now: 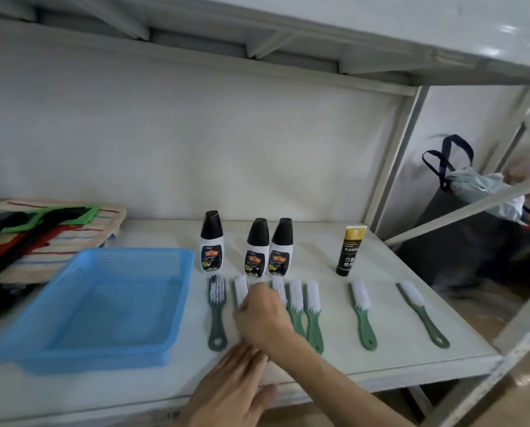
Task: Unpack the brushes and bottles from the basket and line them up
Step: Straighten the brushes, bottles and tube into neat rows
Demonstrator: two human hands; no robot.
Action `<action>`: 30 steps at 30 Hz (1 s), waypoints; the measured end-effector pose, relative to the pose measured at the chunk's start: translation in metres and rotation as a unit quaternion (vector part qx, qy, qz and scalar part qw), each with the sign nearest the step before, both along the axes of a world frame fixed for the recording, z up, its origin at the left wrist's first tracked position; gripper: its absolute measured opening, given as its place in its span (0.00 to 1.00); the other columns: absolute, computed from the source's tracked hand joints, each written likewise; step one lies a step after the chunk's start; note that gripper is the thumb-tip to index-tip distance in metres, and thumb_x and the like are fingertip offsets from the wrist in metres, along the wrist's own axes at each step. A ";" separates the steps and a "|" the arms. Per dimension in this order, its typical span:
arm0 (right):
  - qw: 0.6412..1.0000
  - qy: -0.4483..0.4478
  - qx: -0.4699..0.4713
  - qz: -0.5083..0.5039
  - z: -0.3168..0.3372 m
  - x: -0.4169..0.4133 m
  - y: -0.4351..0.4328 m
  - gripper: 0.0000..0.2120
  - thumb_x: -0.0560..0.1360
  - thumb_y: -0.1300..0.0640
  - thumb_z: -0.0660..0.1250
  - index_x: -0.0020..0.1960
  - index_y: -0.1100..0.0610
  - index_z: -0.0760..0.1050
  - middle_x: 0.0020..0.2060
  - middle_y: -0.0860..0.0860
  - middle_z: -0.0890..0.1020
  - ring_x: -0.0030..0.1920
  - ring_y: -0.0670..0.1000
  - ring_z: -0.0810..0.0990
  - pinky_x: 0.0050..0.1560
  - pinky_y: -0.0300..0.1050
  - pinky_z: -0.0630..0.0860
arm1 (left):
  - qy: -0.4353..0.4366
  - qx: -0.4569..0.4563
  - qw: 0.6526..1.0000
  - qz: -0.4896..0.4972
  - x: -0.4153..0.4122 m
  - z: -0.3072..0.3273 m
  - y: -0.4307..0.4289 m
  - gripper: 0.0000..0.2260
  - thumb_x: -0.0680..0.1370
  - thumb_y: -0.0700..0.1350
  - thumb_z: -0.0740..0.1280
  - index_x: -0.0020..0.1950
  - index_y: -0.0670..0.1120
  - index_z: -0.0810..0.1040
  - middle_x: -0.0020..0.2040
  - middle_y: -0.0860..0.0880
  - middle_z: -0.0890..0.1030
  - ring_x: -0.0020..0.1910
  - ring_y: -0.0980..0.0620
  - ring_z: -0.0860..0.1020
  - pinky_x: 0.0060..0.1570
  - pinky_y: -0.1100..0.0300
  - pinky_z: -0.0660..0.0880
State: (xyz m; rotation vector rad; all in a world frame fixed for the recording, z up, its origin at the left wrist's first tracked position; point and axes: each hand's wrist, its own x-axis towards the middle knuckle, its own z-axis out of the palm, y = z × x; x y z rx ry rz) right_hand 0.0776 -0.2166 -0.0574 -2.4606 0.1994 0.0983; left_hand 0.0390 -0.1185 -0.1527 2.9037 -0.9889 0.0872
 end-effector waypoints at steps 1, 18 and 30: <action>0.999 -0.042 -0.015 -0.023 0.001 -0.004 -0.016 0.06 0.71 0.67 0.61 0.37 0.59 0.72 0.37 0.54 0.78 0.38 0.55 0.78 0.32 0.46 0.74 | 0.025 -0.022 0.999 0.004 -0.001 0.007 -0.004 0.32 0.83 0.60 0.41 0.58 0.50 0.84 0.59 0.54 0.84 0.55 0.59 0.82 0.61 0.65 0.68; 0.938 -0.018 -0.247 -0.244 -0.029 -0.040 -0.233 0.11 0.73 0.59 0.60 0.52 0.61 0.75 0.55 0.59 0.78 0.54 0.60 0.77 0.52 0.52 0.77 | 0.059 -0.024 0.993 -0.101 -0.007 0.028 -0.099 0.31 0.81 0.60 0.43 0.81 0.47 0.43 0.81 0.50 0.44 0.79 0.54 0.41 0.72 0.62 0.32; 0.986 -0.050 -0.106 -0.119 -0.037 -0.022 -0.119 0.11 0.74 0.60 0.61 0.54 0.63 0.73 0.54 0.58 0.75 0.54 0.59 0.76 0.46 0.48 0.71 | 0.094 0.048 0.994 0.034 -0.011 0.040 -0.087 0.31 0.83 0.59 0.42 0.80 0.42 0.42 0.81 0.46 0.43 0.80 0.50 0.42 0.77 0.53 0.39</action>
